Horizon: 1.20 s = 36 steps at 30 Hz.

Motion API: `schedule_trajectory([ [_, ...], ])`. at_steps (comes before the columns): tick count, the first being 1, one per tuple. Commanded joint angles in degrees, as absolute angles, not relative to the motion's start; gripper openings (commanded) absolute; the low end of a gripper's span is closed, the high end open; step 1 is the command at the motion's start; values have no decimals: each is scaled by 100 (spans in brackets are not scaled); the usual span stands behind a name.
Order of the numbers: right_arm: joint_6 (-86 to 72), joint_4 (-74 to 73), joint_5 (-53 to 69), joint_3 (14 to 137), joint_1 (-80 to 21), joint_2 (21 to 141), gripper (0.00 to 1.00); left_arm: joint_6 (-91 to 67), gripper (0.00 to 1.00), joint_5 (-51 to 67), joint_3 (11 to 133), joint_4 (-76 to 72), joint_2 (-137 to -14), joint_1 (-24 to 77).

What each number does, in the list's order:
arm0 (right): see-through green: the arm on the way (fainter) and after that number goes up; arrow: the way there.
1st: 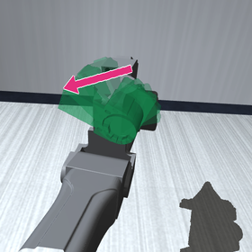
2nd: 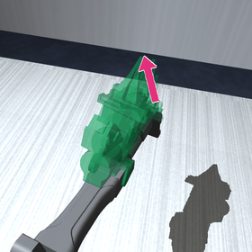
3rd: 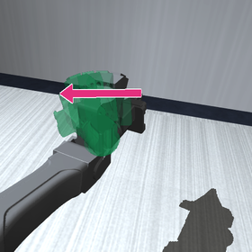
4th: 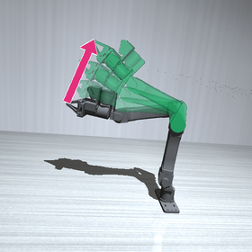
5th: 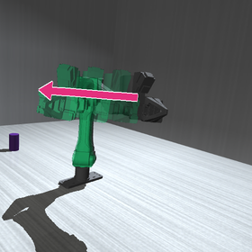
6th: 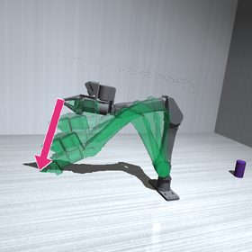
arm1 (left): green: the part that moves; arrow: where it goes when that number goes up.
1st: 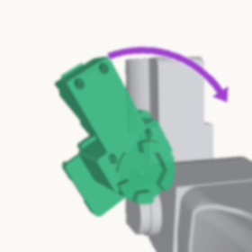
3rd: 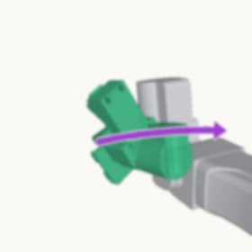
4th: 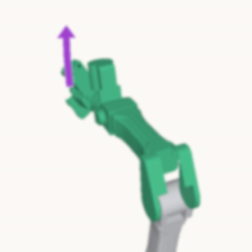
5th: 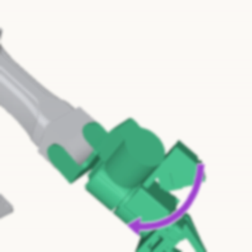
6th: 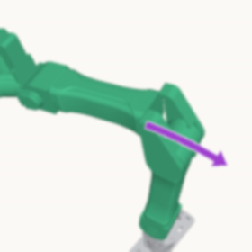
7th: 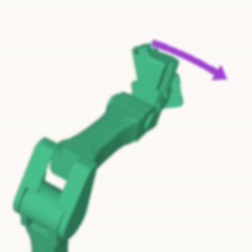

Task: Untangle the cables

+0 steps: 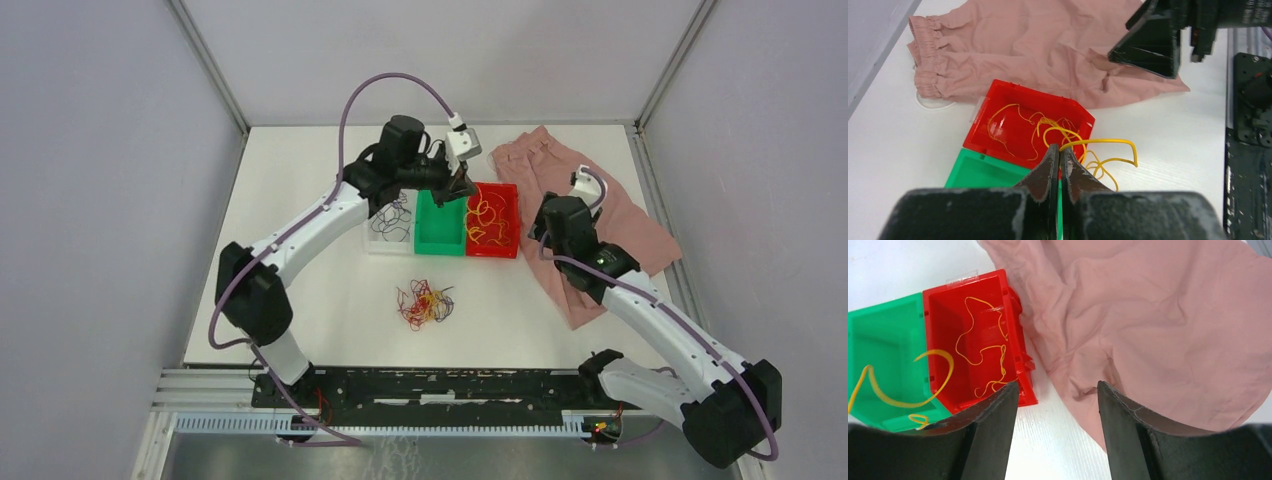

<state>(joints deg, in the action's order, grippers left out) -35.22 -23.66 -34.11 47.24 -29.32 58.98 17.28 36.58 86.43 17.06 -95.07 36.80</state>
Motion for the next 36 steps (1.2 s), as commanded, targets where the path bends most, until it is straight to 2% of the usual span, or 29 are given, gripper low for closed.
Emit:
schedule_trajectory([
  [1,-3609,-2032,-3323,4750,-2682,5938,65,1417,3,3480,9443,1409,-10114,3717],
  [10,-3727,-1843,-2988,4583,-2225,5930,64,1856,3,2691,10479,1937,-11517,3830],
  [20,-3872,-1714,-2648,4489,-1964,5954,63,2266,4,1999,10522,1951,-11999,4070],
  [21,-3883,-1714,-2633,4491,-1956,5942,63,2263,7,1916,10576,1959,-12064,4083],
  [23,-3857,-1710,-2607,4491,-1951,5918,62,2301,32,1833,10734,2060,-12216,4092],
  [25,-3816,-1718,-2589,4504,-1942,5895,62,2439,41,1784,11013,2363,-12361,4098],
  [30,-3802,-1711,-2430,4548,-1935,5904,62,2797,56,1634,11389,3092,-12400,4092],
  [36,-3707,-1531,-1805,4615,-1935,5963,61,2778,62,1564,11215,3174,-12012,4021],
])
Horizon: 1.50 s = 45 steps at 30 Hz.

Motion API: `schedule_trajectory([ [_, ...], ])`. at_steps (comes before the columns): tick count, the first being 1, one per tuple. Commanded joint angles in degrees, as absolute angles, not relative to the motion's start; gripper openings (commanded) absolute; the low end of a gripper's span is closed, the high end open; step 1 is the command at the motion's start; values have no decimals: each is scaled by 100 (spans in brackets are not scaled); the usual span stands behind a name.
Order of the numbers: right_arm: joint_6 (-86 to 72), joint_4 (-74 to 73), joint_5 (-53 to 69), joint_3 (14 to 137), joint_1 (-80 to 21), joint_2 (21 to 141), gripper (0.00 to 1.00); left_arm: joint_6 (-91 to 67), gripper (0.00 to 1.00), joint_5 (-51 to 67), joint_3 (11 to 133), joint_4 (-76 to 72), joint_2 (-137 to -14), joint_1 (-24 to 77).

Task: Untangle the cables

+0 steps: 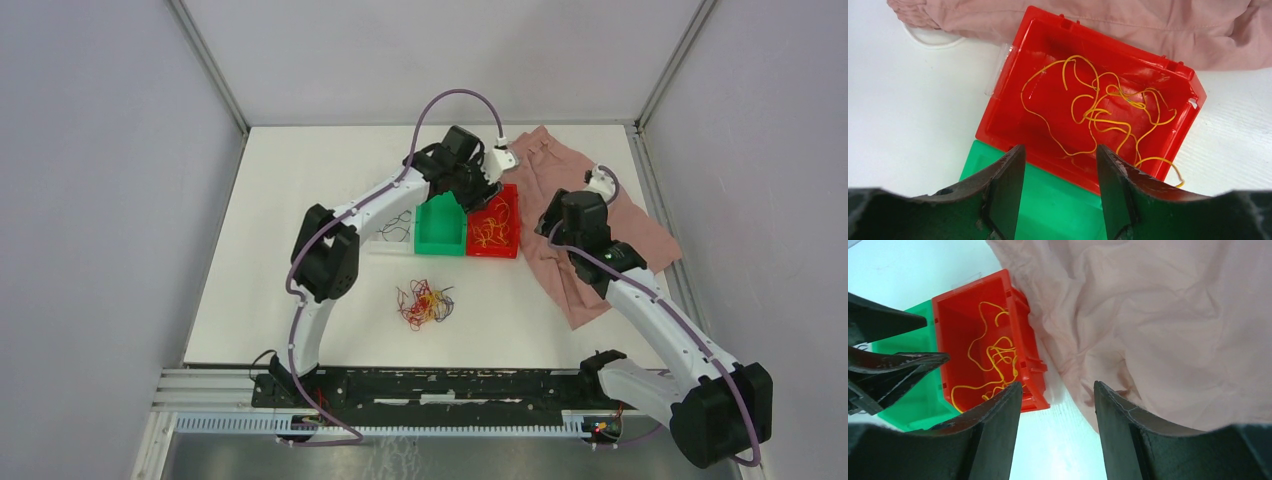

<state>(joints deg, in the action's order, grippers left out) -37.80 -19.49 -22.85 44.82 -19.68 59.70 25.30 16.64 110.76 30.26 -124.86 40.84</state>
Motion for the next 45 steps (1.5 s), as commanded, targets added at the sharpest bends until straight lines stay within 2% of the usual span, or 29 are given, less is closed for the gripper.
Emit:
schedule_trajectory([
  [1,-3672,-1477,-1642,4608,-1940,5962,61,2751,63,1591,11245,3215,-11940,3991],
  [9,-3618,-559,30,4177,-2022,6050,55,2815,78,2406,11041,4196,-10979,3682],
  [15,-4180,712,1988,4286,-2071,7422,38,3023,83,2846,10135,4662,-10060,3346],
  [19,-4046,422,2641,4926,-2067,8382,26,3234,82,3001,9830,5022,-9734,3159],
  [23,-3677,-151,2352,5240,-2067,8692,22,3523,82,3223,9548,5261,-9490,3086],
  [31,-3539,-320,1909,5528,-2069,9131,18,4362,79,3724,8803,5926,-9351,3126],
  [38,-3226,-722,1291,5873,-2073,9535,12,4796,78,3522,8117,5799,-9229,3378],
  [45,-3075,-725,896,6140,-2197,9796,13,5081,77,3144,7623,5397,-9248,3809],
])
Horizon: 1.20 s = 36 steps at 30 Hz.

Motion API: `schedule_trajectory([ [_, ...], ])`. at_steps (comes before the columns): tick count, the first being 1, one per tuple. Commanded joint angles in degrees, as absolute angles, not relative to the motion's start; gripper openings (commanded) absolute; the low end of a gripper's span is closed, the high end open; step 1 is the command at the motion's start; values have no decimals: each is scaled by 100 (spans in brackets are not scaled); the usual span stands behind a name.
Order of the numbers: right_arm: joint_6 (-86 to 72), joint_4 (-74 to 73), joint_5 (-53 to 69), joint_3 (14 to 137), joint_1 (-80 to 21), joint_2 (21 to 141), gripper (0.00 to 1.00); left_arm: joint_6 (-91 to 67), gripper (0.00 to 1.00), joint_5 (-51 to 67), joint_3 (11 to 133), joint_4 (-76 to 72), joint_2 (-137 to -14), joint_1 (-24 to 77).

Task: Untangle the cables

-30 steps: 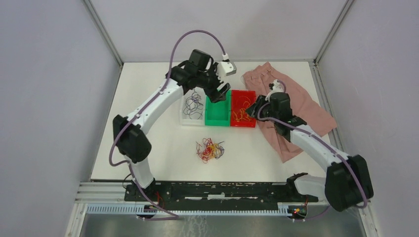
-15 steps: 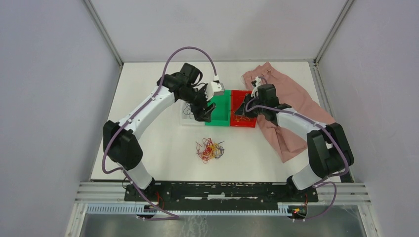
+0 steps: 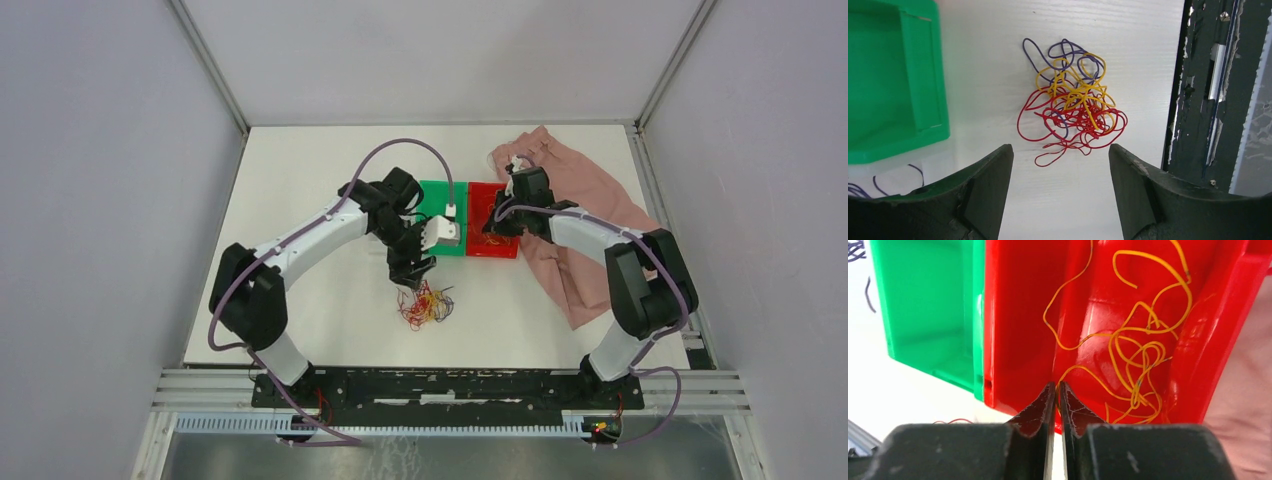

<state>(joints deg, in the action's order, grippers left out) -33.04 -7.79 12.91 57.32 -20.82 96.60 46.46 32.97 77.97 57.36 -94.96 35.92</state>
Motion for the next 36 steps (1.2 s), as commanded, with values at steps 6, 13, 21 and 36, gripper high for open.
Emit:
schedule_trajectory([
  [6,-2863,-871,461,6446,-2464,10146,23,5021,75,3072,7772,5236,-9415,3949],
  [13,-2834,-280,193,5691,-2489,8624,53,4986,72,3140,7723,5190,-9507,3989],
  [21,-2267,-267,805,4866,-2968,6960,67,4763,66,2948,7405,5156,-9156,3875],
  [36,-1644,-913,1060,4927,-5305,7705,58,4221,71,3881,6918,5201,-7984,2212],
])
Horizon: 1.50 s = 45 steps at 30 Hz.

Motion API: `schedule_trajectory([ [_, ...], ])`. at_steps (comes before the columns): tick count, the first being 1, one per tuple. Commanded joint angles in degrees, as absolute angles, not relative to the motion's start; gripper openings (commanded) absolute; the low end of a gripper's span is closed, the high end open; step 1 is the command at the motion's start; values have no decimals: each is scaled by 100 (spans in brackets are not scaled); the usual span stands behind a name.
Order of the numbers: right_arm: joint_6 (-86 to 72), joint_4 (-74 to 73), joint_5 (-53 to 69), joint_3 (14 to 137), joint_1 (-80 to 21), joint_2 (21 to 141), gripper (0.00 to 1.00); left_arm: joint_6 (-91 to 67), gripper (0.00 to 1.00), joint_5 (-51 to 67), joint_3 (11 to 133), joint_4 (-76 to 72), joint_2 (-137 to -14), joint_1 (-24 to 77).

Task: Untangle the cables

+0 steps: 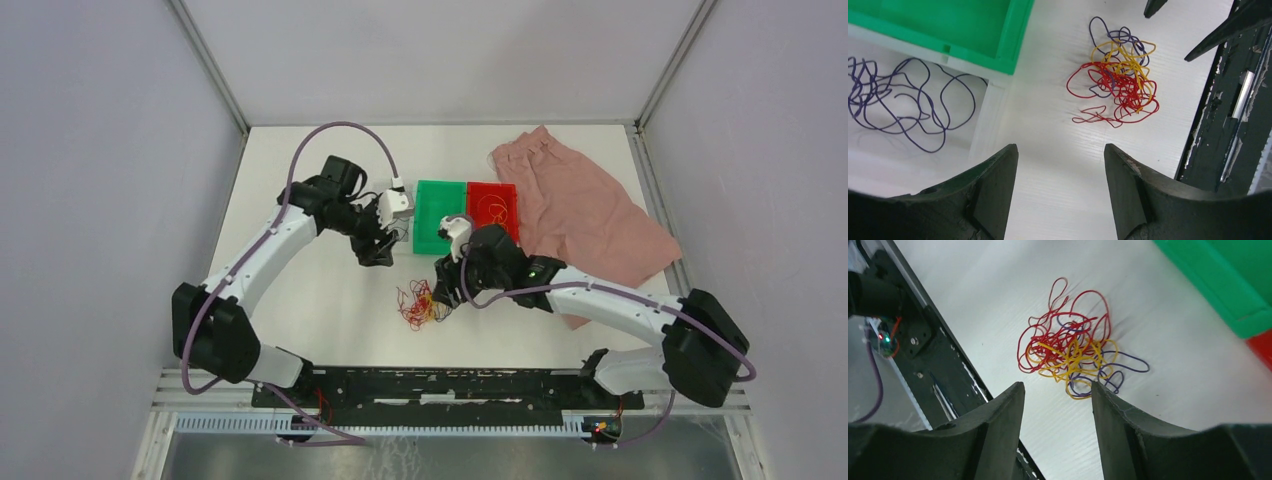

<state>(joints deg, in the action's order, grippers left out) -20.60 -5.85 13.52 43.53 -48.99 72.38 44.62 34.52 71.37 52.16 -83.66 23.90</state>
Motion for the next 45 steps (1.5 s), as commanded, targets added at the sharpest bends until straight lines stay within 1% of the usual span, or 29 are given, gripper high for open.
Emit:
schedule_trajectory([
  [1,-1542,-1056,885,5049,-5418,7886,57,4188,72,3884,6864,5189,-7917,2174],
  [6,-1427,-1493,77,5404,-5767,8450,48,4132,73,3924,6704,5172,-7643,2118],
  [13,-1396,-1573,-691,5576,-5915,8641,35,4078,73,3945,6713,5177,-7529,2118],
  [17,-1362,-1568,-775,5653,-5930,8706,29,4069,73,3981,6715,5177,-7490,2118],
  [23,-1371,-1679,-586,5835,-5932,8958,27,4065,73,3995,6731,5181,-7420,2117],
  [24,-1371,-1685,-586,5842,-5926,8977,24,4083,73,3986,6744,5190,-7412,2118],
  [27,-1380,-1747,-617,5907,-5928,8976,8,4121,73,3965,6801,5224,-7417,2114],
  [29,-1372,-1897,-681,5986,-5928,8967,1,4124,73,3972,6839,5239,-7426,2118],
  [33,-1372,-2070,-797,6091,-5918,8716,0,4140,73,4031,6921,5276,-7420,2116],
  [36,-1467,-2096,-677,6157,-5909,8294,0,4259,73,4105,6981,5334,-7371,2118],
  [41,-1752,-1789,-68,6227,-5888,7639,0,4565,73,4466,7058,5280,-7135,2126],
  [45,-2095,-1307,543,6255,-5854,7298,0,4529,73,4837,6834,4786,-6737,2186],
])
